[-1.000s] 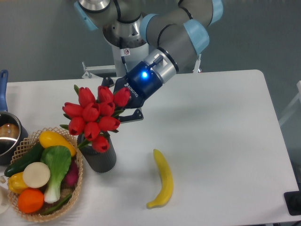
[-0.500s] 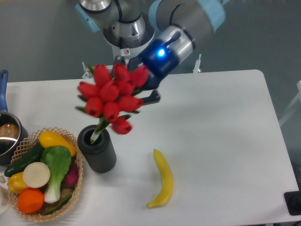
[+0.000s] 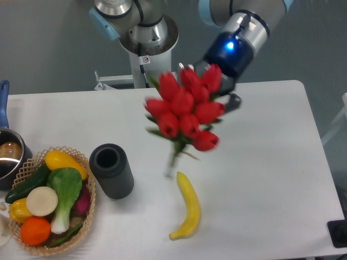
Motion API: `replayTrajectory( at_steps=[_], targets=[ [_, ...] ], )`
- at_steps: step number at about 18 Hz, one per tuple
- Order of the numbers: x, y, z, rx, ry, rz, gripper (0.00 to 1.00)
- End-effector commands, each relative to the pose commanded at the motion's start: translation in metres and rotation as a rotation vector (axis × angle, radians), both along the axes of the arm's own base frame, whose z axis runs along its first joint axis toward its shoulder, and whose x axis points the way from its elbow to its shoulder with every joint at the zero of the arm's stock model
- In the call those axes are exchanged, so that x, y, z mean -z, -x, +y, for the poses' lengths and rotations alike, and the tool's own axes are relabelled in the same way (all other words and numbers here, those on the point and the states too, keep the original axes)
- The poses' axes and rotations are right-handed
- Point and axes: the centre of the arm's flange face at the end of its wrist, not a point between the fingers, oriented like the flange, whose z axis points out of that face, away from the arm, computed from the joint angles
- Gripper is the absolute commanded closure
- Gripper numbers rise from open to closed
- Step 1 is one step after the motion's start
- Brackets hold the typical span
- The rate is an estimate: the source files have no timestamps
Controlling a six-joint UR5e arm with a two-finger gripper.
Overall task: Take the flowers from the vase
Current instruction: 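Carry the tulips away from the vase, holding them raised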
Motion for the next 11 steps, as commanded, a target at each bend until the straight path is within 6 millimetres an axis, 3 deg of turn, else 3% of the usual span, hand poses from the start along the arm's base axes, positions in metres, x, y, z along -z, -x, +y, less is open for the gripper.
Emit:
replayTrajectory(
  at_steps=[2,5,8,11],
  targets=[
    [0.011,0.013,-0.009,-0.005,0.026,0.03,0.88],
    [0.033,0.042,-0.048,-0.027,0.062,0.08,1.0],
    [0.05,0.066,-0.083,-0.1,0.088,0.055,1.0],
    [0.063,0.085,-0.099,-0.192,0.249,0.092,1.0]
  ],
)
